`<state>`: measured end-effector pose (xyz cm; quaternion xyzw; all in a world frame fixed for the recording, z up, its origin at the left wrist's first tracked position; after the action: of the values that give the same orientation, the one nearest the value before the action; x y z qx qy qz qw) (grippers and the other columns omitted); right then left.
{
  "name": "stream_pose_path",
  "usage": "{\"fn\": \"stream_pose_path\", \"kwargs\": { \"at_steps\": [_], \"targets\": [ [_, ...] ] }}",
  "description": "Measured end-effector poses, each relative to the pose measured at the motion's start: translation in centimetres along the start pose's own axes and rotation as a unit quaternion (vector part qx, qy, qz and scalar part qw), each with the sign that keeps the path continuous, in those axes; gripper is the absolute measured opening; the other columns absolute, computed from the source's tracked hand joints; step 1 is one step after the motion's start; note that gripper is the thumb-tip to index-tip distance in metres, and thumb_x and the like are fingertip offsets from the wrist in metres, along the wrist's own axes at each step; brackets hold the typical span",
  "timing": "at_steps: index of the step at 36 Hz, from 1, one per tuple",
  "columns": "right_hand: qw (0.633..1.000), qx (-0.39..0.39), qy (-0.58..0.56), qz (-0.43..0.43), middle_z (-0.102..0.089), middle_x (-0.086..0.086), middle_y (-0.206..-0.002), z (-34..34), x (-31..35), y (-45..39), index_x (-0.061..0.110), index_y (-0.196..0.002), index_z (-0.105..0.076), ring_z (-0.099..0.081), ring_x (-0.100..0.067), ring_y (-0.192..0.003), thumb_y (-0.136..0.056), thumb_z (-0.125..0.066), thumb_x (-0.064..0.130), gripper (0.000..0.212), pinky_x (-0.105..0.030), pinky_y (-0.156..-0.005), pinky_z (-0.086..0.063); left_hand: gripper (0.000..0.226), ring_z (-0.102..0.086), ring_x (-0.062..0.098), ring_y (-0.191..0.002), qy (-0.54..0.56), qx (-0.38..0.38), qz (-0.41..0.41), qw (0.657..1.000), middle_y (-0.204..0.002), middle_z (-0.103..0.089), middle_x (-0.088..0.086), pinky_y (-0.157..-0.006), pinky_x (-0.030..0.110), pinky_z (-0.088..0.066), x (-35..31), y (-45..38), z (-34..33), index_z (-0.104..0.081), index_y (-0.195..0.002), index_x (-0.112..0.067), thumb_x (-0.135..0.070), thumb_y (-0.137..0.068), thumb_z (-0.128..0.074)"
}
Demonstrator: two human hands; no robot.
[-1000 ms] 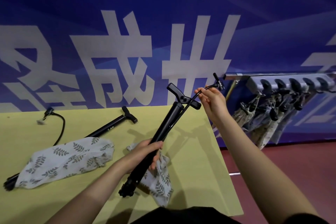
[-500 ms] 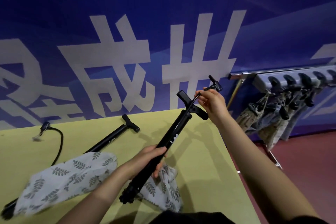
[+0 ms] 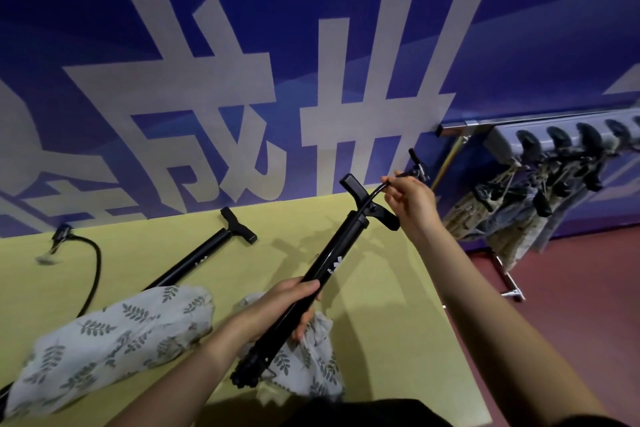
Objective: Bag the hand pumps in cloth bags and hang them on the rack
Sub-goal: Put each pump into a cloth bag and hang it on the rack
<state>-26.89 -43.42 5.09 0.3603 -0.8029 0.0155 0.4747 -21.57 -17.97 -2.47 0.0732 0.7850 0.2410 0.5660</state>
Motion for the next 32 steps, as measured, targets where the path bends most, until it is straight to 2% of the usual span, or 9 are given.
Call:
{"fn": "stream_pose_path", "kwargs": {
  "at_steps": [10,14,18,21,24,27,28,30,32],
  "targets": [
    [0.999,-0.016,-0.032,0.019,-0.064,-0.011,-0.074,0.8,1.0,-0.1,0.005,-0.084,-0.054,-0.048,-0.009,-0.057,-0.091,-0.051,-0.009,0.016,-0.015,-0.056,-0.045,0.048,-0.054,0.018,-0.046,0.012,0.001,0.008,1.0,-0.06,-0.053,0.003,-0.047,0.026,-0.046,-0.4,-1.0,-0.9,-0.052,-0.099,-0.009,-0.05,-0.077,-0.067],
    [1.0,-0.003,0.011,0.028,-0.069,-0.007,-0.073,1.1,1.2,-0.3,0.007,-0.085,-0.057,-0.058,-0.008,-0.059,-0.091,-0.056,-0.005,0.013,-0.014,-0.058,-0.049,0.053,-0.053,0.017,-0.045,0.004,0.004,0.013,1.0,-0.059,-0.054,0.002,-0.047,0.027,-0.047,-0.3,-1.3,-1.2,-0.053,-0.097,-0.01,-0.053,-0.073,-0.072],
    [1.0,-0.005,0.022,0.02,-0.067,-0.009,-0.076,1.8,1.1,-0.6,0.005,-0.086,-0.058,-0.053,-0.008,-0.056,-0.091,-0.055,-0.005,0.012,-0.014,-0.058,-0.048,0.061,-0.053,0.018,-0.045,0.004,0.003,0.008,1.0,-0.06,-0.054,0.003,-0.047,0.028,-0.047,-0.3,-1.4,-1.2,-0.054,-0.097,-0.01,-0.059,-0.067,-0.076],
    [0.995,0.031,0.096,0.003,-0.062,-0.005,-0.076,2.1,0.8,-1.0,0.006,-0.088,-0.059,-0.049,-0.007,-0.056,-0.094,-0.056,0.005,0.007,-0.015,-0.053,-0.043,0.061,-0.053,0.019,-0.045,0.003,0.009,0.007,1.0,-0.059,-0.053,0.003,-0.049,0.028,-0.047,-0.2,-1.2,-1.4,-0.053,-0.097,-0.01,-0.059,-0.069,-0.075],
    [0.968,0.09,0.235,-0.021,-0.064,-0.001,-0.078,2.1,0.1,-0.6,0.01,-0.089,-0.064,-0.06,-0.009,-0.065,-0.093,-0.06,0.029,0.02,-0.021,-0.061,-0.046,0.06,-0.052,0.02,-0.044,0.014,0.009,-0.003,1.0,-0.058,-0.052,0.005,-0.048,0.028,-0.046,-0.3,-1.0,-1.4,-0.052,-0.096,-0.008,-0.057,-0.07,-0.074],
    [0.926,0.159,0.336,-0.064,-0.073,-0.001,-0.099,1.4,-0.8,0.8,0.013,-0.104,-0.07,-0.068,-0.015,-0.089,-0.091,-0.058,0.041,0.032,-0.024,-0.072,-0.05,0.057,-0.051,0.02,-0.044,0.014,0.017,0.0,1.0,-0.058,-0.051,0.005,-0.048,0.028,-0.045,-0.6,-0.7,-1.4,-0.052,-0.094,-0.009,-0.056,-0.072,-0.074],
    [0.913,0.179,0.36,-0.069,-0.074,0.0,-0.101,1.1,-0.9,1.3,0.015,-0.105,-0.071,-0.068,-0.015,-0.09,-0.092,-0.058,0.04,0.031,-0.024,-0.071,-0.049,0.056,-0.051,0.019,-0.043,0.013,0.021,0.003,1.0,-0.057,-0.051,0.005,-0.048,0.027,-0.044,-0.7,-0.6,-1.3,-0.053,-0.094,-0.009,-0.056,-0.071,-0.074],
    [0.893,0.206,0.395,-0.062,-0.073,0.001,-0.095,0.3,-0.7,2.1,0.013,-0.104,-0.072,-0.063,-0.013,-0.077,-0.093,-0.058,0.037,0.03,-0.023,-0.064,-0.043,0.056,-0.05,0.019,-0.042,0.016,0.027,0.008,0.999,-0.057,-0.05,0.005,-0.046,0.025,-0.044,-0.6,-0.3,-1.1,-0.053,-0.094,-0.009,-0.055,-0.071,-0.075],
    [0.882,0.222,0.411,-0.06,-0.07,0.004,-0.078,-0.2,-0.5,2.8,0.003,-0.103,-0.07,-0.054,-0.009,-0.062,-0.094,-0.057,0.033,0.033,-0.023,-0.056,-0.036,0.055,-0.049,0.018,-0.041,0.015,0.037,0.009,0.999,-0.057,-0.049,0.005,-0.046,0.025,-0.044,-0.7,0.2,-0.8,-0.053,-0.094,-0.008,-0.054,-0.072,-0.074]
  ]
}}
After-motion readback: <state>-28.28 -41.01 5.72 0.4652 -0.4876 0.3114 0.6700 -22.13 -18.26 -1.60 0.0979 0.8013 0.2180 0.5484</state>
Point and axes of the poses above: each hand's wrist, its own y-axis away from the middle knuckle, its own z-axis out of the back of the hand, x = y × z, the point moved 7 cm from there along -y, towards the middle knuckle
